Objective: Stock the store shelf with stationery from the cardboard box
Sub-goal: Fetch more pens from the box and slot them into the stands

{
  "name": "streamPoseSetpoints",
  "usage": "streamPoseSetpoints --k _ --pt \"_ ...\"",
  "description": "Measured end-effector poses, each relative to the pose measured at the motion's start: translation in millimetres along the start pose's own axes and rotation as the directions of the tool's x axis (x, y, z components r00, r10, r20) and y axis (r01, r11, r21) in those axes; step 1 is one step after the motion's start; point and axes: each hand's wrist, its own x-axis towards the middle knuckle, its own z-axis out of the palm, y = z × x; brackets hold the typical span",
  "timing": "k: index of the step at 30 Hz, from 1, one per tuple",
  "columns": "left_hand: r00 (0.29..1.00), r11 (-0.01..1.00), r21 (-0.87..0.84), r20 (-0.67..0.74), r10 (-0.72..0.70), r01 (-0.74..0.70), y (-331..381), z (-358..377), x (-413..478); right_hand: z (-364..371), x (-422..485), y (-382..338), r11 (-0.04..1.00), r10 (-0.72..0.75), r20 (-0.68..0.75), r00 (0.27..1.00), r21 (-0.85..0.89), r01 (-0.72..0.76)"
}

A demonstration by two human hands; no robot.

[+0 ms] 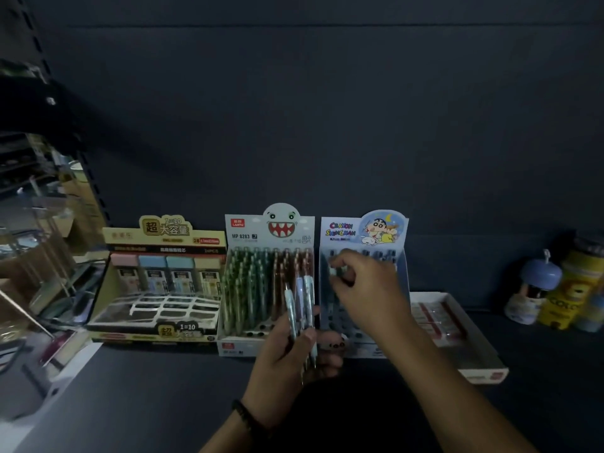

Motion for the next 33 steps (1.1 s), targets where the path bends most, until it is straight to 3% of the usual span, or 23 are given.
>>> streamPoseSetpoints --k 2,6,13,20,25,33 --pt "1.000 1.000 -0.007 -0.018 0.015 -0.015 0.0 -1.3 0.3 -3.2 -1.5 -0.5 1.000 0.002 -0.014 1.000 0.016 -0.002" --pt "0.998 0.999 -0.003 -0.048 0.034 -0.034 0.0 -4.2 0.0 -4.5 -17.0 -3.3 0.987 -0.013 -0.190 0.982 0.156 0.044" --pt "0.991 0.972 0.190 0.019 0.135 -0.137 10.0 3.4 -11.3 -5.4 -30.8 -11.8 0.866 0.012 0.071 0.997 0.497 -0.045" --pt "0.978 0.964 0.186 0.116 0.173 -0.193 21.3 20.8 2.7 -27.8 -26.0 -5.0 0.795 0.072 -0.078 0.994 0.607 -0.010" --pt "0.941 0.891 0.321 0.004 0.339 -0.322 4.9 18.4 19.2 -35.0 -17.7 10.5 0.848 0.151 -0.344 0.927 0.526 0.057" --pt "0.960 0.907 0.335 -0.021 0.278 -0.255 -6.6 14.0 22.5 -10.7 -6.1 19.4 0.970 -0.039 -0.427 0.903 0.203 0.138"
